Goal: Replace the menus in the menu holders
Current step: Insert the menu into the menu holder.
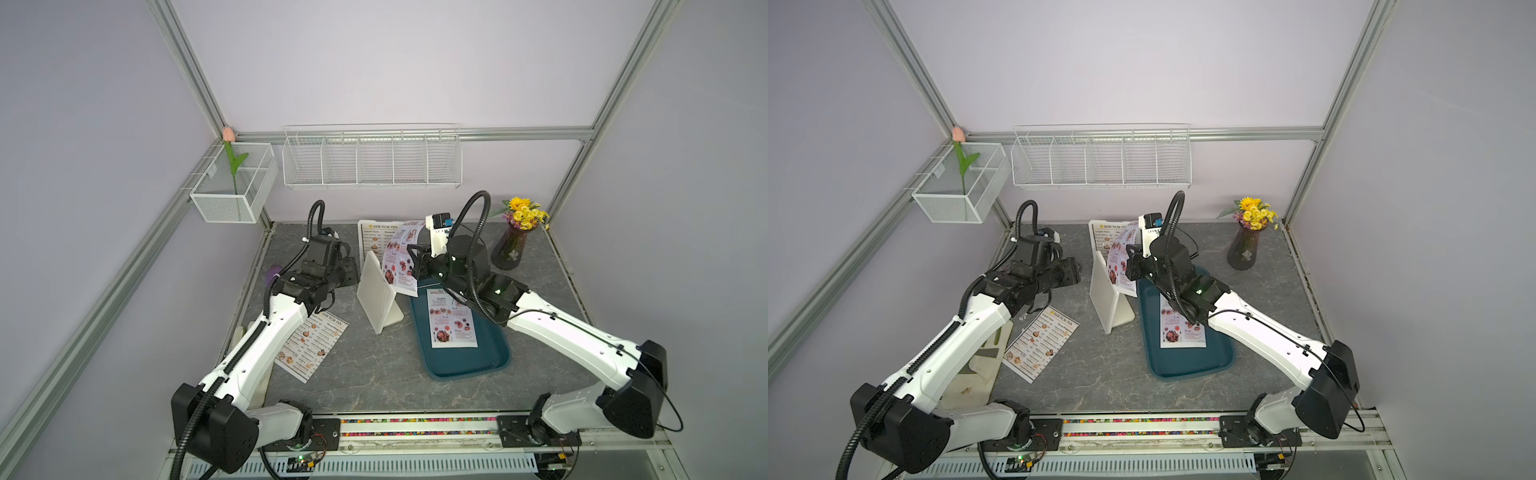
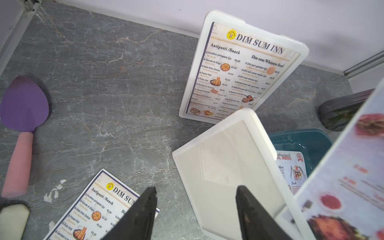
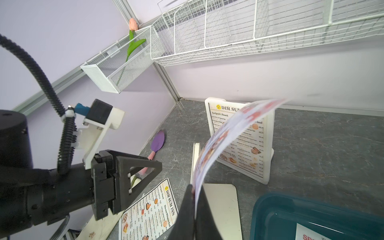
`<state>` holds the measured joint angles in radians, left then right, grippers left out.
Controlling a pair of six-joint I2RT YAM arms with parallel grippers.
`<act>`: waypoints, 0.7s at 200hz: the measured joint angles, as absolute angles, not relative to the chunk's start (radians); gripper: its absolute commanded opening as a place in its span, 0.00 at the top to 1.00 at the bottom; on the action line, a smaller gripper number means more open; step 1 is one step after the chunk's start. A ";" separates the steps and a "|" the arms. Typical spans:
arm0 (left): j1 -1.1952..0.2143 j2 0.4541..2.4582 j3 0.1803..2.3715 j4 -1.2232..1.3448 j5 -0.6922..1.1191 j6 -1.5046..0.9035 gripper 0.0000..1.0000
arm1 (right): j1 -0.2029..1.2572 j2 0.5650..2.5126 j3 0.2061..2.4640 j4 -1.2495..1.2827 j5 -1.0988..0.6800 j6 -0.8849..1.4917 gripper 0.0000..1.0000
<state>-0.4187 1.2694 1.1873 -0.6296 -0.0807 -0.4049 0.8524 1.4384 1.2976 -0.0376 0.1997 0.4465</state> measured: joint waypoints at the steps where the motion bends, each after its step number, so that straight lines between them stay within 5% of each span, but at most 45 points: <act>1: -0.419 1.269 1.188 -0.630 -0.081 -0.405 0.36 | 0.852 1.440 1.298 -0.036 0.199 0.446 0.94; 140: -0.419 1.268 1.264 -0.657 -0.040 -0.380 0.36 | 0.852 1.540 1.283 0.128 0.185 0.339 0.94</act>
